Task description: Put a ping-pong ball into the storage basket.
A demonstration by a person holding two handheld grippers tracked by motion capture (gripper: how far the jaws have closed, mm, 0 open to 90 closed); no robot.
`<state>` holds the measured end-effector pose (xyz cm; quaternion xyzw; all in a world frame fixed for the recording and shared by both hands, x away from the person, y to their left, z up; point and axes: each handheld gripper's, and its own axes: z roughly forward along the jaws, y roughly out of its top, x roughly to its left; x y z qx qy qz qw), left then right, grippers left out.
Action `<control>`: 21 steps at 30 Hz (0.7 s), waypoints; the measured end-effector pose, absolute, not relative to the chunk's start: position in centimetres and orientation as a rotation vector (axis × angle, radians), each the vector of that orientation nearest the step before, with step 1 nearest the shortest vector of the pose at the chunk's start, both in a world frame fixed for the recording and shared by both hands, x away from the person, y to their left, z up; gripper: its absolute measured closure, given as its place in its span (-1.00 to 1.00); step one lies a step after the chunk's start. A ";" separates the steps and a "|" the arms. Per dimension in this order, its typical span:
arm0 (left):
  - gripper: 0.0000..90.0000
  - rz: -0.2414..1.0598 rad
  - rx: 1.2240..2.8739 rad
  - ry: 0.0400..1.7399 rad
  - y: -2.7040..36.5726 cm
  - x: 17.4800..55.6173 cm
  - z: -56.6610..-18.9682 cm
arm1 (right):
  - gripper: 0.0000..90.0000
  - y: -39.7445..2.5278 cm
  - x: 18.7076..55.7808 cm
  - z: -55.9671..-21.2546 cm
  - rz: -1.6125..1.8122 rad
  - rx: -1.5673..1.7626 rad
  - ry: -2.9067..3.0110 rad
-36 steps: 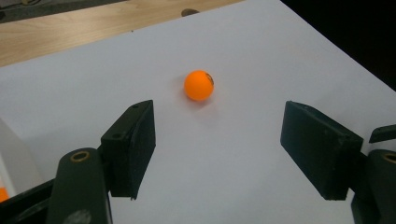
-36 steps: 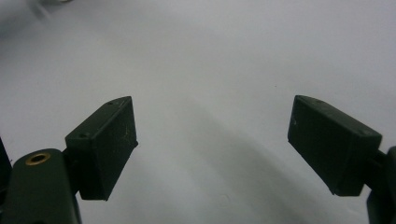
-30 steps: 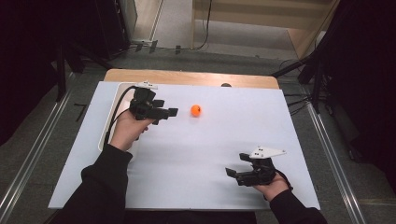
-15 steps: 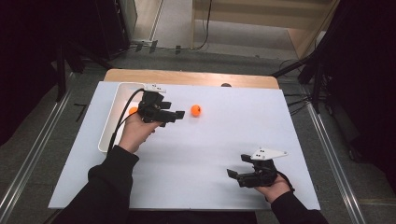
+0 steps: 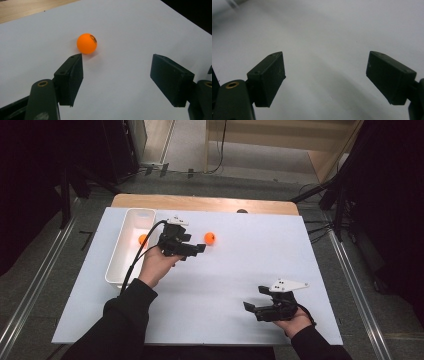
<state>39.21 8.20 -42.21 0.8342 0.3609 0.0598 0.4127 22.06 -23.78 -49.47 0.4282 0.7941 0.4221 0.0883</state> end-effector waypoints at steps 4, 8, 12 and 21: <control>-0.40 0.137 2.100 0.923 8.0 39.5 -42.6 | -0.69 -23.8 22.0 -49.4 1.259 1.266 2.366; -0.40 0.158 2.107 0.927 7.8 39.8 -43.0 | -0.69 -23.8 22.0 -49.5 1.262 1.266 2.366; -0.40 0.181 2.096 0.943 7.7 40.2 -43.1 | -0.69 -23.7 22.0 -49.4 1.255 1.269 2.372; -1.00 0.113 2.090 0.963 7.1 41.1 -43.8 | -0.69 -23.8 22.0 -49.5 1.258 1.270 2.368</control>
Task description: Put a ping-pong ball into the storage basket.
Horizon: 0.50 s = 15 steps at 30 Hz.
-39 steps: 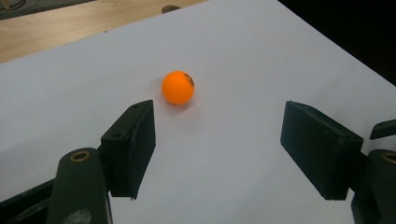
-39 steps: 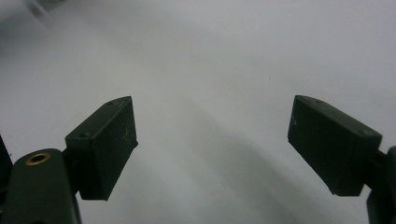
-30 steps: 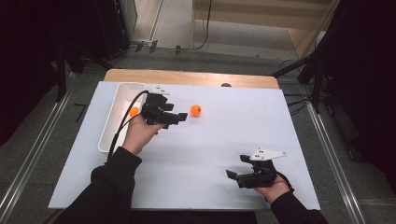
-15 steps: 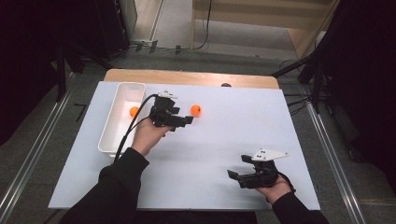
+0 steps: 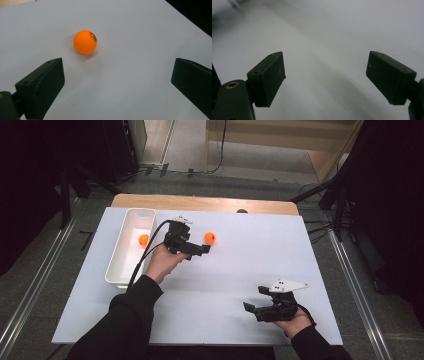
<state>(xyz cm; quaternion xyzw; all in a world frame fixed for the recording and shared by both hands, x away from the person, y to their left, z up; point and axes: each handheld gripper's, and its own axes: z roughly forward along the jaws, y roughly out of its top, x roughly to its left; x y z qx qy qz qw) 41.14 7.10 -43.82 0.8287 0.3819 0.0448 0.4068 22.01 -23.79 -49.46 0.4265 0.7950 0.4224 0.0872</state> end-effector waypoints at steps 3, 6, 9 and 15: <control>-0.98 0.165 2.095 0.973 6.9 41.4 -43.8 | -0.69 -23.9 22.0 -49.4 1.267 1.270 2.366; -0.98 0.173 2.100 0.973 6.8 41.7 -43.8 | -0.69 -23.9 22.1 -49.4 1.267 1.271 2.366; -0.98 0.188 2.118 0.966 6.5 42.0 -43.8 | -0.68 -23.9 22.1 -49.4 1.266 1.267 2.370; -0.98 0.197 2.116 0.965 5.9 42.5 -43.6 | -0.69 -23.9 22.1 -49.5 1.263 1.275 2.369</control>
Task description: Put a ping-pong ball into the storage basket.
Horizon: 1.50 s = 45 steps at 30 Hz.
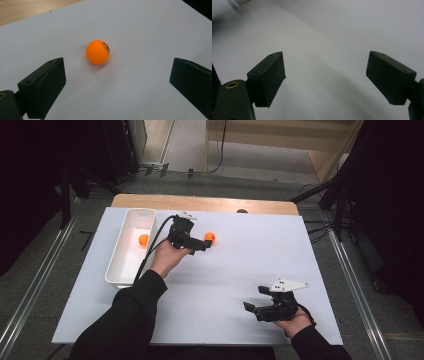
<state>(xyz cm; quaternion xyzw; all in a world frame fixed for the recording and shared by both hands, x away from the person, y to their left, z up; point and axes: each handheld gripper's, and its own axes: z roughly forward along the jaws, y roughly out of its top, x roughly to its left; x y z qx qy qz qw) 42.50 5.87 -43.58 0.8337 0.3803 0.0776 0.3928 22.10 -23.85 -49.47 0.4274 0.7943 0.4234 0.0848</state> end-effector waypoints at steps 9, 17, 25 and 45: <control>-0.98 0.217 2.129 0.955 4.9 43.3 -43.5 | -0.69 -23.8 22.1 -49.5 1.268 1.277 2.371; -0.98 0.230 2.113 0.977 4.4 44.1 -43.5 | -0.69 -23.9 22.1 -49.5 1.265 1.267 2.371; -0.98 0.253 2.124 1.001 3.6 45.2 -43.9 | -0.69 -23.9 22.1 -49.4 1.272 1.267 2.369; -0.98 0.264 2.123 1.012 2.2 46.8 -44.2 | -0.69 -23.7 22.3 -49.6 1.288 1.268 2.381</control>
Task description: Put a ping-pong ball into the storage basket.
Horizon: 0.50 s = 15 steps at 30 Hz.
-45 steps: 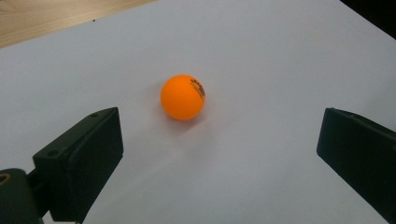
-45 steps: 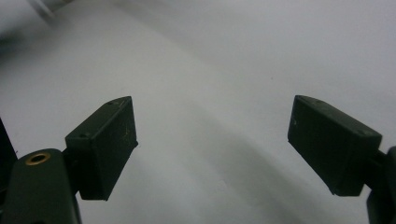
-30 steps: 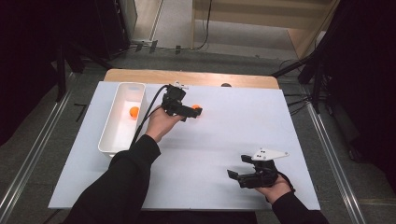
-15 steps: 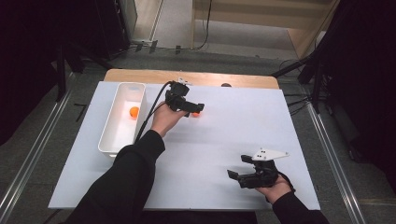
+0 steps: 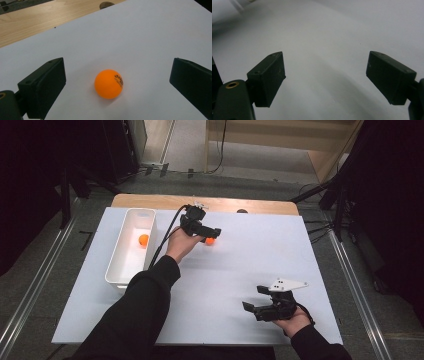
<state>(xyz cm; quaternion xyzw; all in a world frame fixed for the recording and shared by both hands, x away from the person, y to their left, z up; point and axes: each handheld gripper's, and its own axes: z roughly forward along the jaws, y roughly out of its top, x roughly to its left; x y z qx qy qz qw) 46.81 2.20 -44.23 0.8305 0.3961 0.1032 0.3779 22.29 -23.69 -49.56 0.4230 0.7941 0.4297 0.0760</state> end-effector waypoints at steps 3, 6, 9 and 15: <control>-0.92 0.286 2.114 1.017 2.1 47.0 -44.3 | -0.69 -23.8 22.3 -49.6 1.284 1.265 2.378; -0.89 0.291 2.103 1.024 2.1 47.1 -44.5 | -0.69 -23.7 22.3 -49.6 1.283 1.274 2.379; -0.89 0.293 2.109 1.027 2.0 47.2 -44.6 | -0.69 -23.6 22.3 -49.6 1.290 1.275 2.374; -0.89 0.327 2.157 1.009 1.3 47.7 -44.8 | -0.69 -23.6 22.5 -49.6 1.291 1.264 2.382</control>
